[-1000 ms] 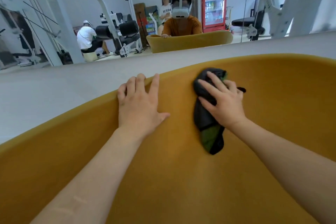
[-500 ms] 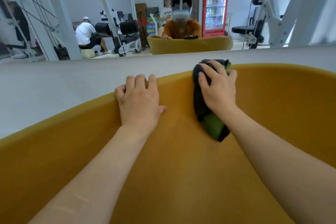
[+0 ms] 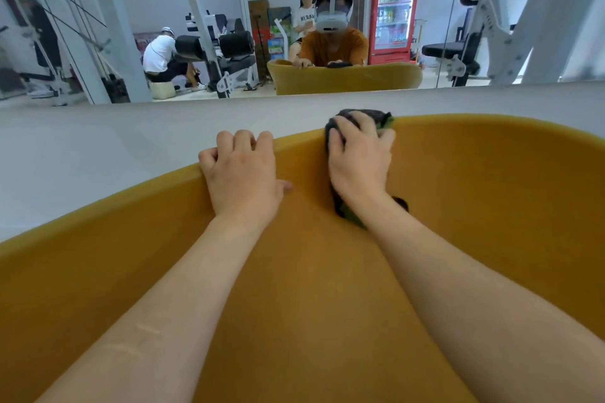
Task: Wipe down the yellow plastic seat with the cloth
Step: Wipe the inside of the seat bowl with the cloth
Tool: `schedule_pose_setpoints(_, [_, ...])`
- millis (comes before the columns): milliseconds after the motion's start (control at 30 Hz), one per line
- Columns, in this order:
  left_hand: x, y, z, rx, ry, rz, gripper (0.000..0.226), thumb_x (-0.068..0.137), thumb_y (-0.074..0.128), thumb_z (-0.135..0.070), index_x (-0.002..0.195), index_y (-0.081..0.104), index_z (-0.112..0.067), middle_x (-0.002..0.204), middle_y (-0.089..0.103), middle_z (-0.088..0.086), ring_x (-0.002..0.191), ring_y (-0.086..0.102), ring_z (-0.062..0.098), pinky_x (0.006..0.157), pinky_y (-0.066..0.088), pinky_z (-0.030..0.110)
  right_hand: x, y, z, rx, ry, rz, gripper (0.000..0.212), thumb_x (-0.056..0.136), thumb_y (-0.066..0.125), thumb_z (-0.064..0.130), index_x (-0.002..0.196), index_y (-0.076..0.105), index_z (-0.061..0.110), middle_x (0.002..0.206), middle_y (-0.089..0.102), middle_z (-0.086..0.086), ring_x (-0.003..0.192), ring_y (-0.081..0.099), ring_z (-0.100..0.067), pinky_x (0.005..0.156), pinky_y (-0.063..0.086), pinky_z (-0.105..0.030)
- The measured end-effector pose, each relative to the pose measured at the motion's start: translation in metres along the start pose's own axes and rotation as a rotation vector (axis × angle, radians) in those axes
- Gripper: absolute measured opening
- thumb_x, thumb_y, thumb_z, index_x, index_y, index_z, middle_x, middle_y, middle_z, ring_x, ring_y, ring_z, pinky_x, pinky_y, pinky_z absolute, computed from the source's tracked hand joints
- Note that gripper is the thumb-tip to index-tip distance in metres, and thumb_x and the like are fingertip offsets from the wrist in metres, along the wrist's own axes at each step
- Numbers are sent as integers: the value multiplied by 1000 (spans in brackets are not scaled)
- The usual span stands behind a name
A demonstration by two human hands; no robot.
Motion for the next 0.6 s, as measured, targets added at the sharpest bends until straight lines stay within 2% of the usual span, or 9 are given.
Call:
schedule_pose_setpoints(100, [-2,-2,1,27,-13,-23,60,80,67,-47,132,45,-27,128,51,3,116,38,27,87,30,41,-50,24,63,34,-360,37,40,97,40,37,133,55,27,143,48,2,102,44,-34,74,44,-40])
schedule_pose_setpoints(167, [-2,-1,1,32,-14,1,66,78,68,-54,133,44,-27,129,50,4,117,38,28,89,30,42,-43,20,47,-57,-538,77,41,98,41,37,138,50,30,148,44,3,100,44,-34,74,48,-43])
schedule_pose_setpoints(200, [-2,0,1,30,-13,13,69,77,68,-57,134,44,-26,129,50,4,117,38,28,90,31,42,-31,13,20,-121,-523,82,42,98,41,37,140,47,32,151,40,4,101,43,-34,75,49,-45])
schedule_pose_setpoints(333, [-3,4,-1,31,7,45,72,78,67,-58,137,41,-26,131,48,5,120,38,29,95,31,43,-9,-36,-119,-312,-138,75,47,100,38,39,146,33,36,159,20,9,115,37,-36,84,46,-50])
schedule_pose_setpoints(400, [-3,4,-1,22,19,37,72,78,67,-57,137,41,-25,131,49,5,119,38,29,95,31,43,-20,-45,-140,-297,83,16,50,100,38,38,149,28,35,161,14,8,118,36,-37,87,44,-49])
schedule_pose_setpoints(467, [-4,4,-1,20,20,33,71,78,68,-56,136,42,-24,130,49,6,118,38,30,93,31,44,-49,-24,-126,-242,367,41,55,100,36,37,152,19,35,162,5,8,120,35,-38,90,42,-49])
schedule_pose_setpoints(500, [-4,3,-1,20,22,27,71,78,68,-55,137,42,-24,130,49,7,118,38,30,93,31,44,-68,-3,-103,-231,383,108,56,100,35,38,152,14,36,162,2,7,120,35,-38,91,42,-49])
schedule_pose_setpoints(533, [-5,2,0,18,26,21,71,79,68,-54,137,41,-23,131,48,7,118,38,31,94,31,45,-88,20,-76,-233,293,183,57,101,32,39,152,10,36,162,0,6,119,35,-38,91,43,-49])
schedule_pose_setpoints(600, [-11,2,2,23,69,6,72,81,67,-51,140,38,-22,135,46,9,121,36,32,97,30,47,-129,49,-33,-227,-70,366,56,101,29,39,153,7,38,163,2,5,114,38,-36,90,44,-48])
Point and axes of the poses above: each hand's wrist, its own x-axis towards the middle knuckle, its own y-axis out of the palm, z = x × y, the point moved 10 cm from there along x, towards the middle knuckle
